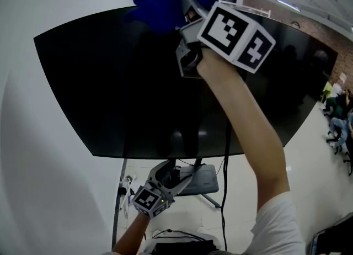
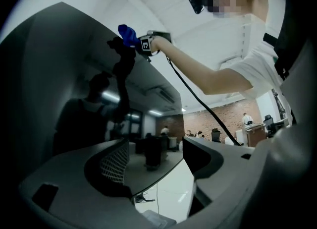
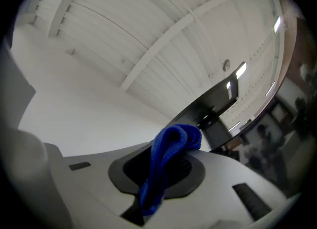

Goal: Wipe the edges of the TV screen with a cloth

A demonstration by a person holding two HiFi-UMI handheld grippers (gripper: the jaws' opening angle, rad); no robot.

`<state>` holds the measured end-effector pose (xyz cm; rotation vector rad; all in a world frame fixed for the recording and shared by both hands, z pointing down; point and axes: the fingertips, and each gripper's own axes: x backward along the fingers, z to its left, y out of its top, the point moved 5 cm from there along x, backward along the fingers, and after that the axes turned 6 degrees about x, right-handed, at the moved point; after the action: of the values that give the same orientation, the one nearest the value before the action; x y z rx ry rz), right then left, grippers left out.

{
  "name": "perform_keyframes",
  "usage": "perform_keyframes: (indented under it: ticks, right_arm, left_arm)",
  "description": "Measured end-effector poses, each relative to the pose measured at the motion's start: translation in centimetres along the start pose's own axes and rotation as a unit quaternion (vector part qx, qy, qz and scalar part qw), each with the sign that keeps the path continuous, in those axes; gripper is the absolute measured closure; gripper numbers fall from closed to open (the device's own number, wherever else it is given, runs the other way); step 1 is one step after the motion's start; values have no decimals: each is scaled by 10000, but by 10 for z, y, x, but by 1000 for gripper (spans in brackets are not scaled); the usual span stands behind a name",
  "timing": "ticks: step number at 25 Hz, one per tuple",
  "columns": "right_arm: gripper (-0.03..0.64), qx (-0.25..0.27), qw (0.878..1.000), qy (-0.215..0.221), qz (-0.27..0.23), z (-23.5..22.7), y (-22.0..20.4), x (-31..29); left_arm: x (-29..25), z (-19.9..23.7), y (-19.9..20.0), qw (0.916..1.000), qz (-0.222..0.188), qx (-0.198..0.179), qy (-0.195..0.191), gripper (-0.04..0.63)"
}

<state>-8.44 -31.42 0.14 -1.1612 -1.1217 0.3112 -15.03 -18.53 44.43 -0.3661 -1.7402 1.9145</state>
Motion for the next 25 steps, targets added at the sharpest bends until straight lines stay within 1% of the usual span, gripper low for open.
perform_keyframes:
  ticks: [3, 5, 7, 9, 11, 13, 14, 16, 19, 20, 22, 24, 25]
  right_arm:
    - [557, 259, 9978, -600, -109, -101, 46, 69]
    - [557, 535, 9930, -1039, -143, -149, 67, 107]
    - [557, 1051, 9829, -1502, -179, -184, 86, 141]
    - [557, 1607, 9688, -1868, -277, -213, 107, 173]
    - [558, 2014, 9579, -2011, -385, -234, 122, 213]
    - [558, 2366, 9520, -1916, -328, -241, 122, 257]
    - [558, 2528, 9502, -1810, -236, -239, 115, 278]
    - [558, 2673, 9513, -1535, -18, -236, 82, 319]
    - [558, 2637, 9564, -1163, 473, -227, -4, 372]
    - [558, 2528, 9585, -1132, 680, -224, -39, 387]
    - [558, 2219, 9614, -1215, 1079, -222, -107, 412]
    - [558, 1977, 9604, -1298, 1470, -217, -170, 430]
    - [558, 1890, 9596, -1270, 1653, -209, -197, 434]
  left_arm:
    - [-64, -47, -18, 9993, 67, 6, -357, 275]
    - [-87, -67, -26, 9984, 134, 32, -545, 275]
    - [-99, -76, -28, 9975, 203, 39, -670, 275]
    - [-110, -80, -26, 9971, 203, -19, -731, 275]
    - [-118, -88, -24, 9976, 145, -60, -672, 275]
    - [-119, -93, -19, 9988, 50, -77, -482, 275]
    - [-118, -93, -16, 9993, -6, -106, -355, 275]
    - [-115, -83, -12, 9995, -131, -265, -64, 275]
    - [-109, -60, -15, 9964, -249, -666, 455, 275]
    - [-108, -53, -17, 9947, -265, -772, 632, 275]
    - [-111, -44, -24, 9911, -283, -884, 957, 275]
    - [-112, -38, -33, 9886, -255, -874, 1198, 275]
    - [-108, -34, -39, 9875, -225, -889, 1283, 275]
